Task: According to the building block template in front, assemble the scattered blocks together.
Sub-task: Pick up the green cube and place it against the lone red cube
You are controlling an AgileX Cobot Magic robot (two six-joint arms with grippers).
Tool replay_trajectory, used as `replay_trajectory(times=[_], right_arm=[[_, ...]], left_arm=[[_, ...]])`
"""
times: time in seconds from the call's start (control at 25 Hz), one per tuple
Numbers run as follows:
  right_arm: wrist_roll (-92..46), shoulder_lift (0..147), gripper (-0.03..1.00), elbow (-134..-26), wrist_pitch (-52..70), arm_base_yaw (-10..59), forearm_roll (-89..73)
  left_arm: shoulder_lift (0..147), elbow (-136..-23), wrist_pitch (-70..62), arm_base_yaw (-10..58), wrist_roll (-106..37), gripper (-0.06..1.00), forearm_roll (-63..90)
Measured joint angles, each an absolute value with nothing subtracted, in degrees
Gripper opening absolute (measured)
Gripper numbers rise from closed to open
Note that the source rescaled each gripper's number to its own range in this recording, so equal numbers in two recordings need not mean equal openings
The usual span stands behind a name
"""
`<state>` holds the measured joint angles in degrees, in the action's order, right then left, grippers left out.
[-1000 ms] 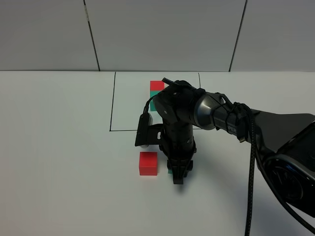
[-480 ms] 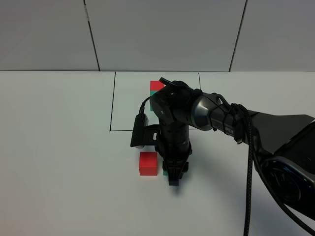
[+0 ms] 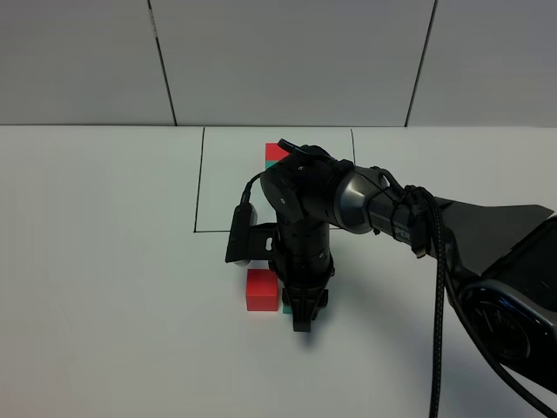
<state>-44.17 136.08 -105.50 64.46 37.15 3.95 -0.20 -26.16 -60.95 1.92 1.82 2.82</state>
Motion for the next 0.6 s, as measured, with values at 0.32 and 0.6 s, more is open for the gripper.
replay_trajectory(times=[0.32, 0.6], right_arm=[[-44.78, 136.08, 0.00, -105.50, 63.99, 37.15, 3.77], [-46.20, 136.08, 0.00, -105.50, 63.71, 37.15, 3.76]], left_arm=[[-0.20, -26.16, -60.95, 1.92, 1.82, 0.79, 2.82], [-0.20, -26.16, -60.95, 1.92, 1.82, 0.79, 2.82]])
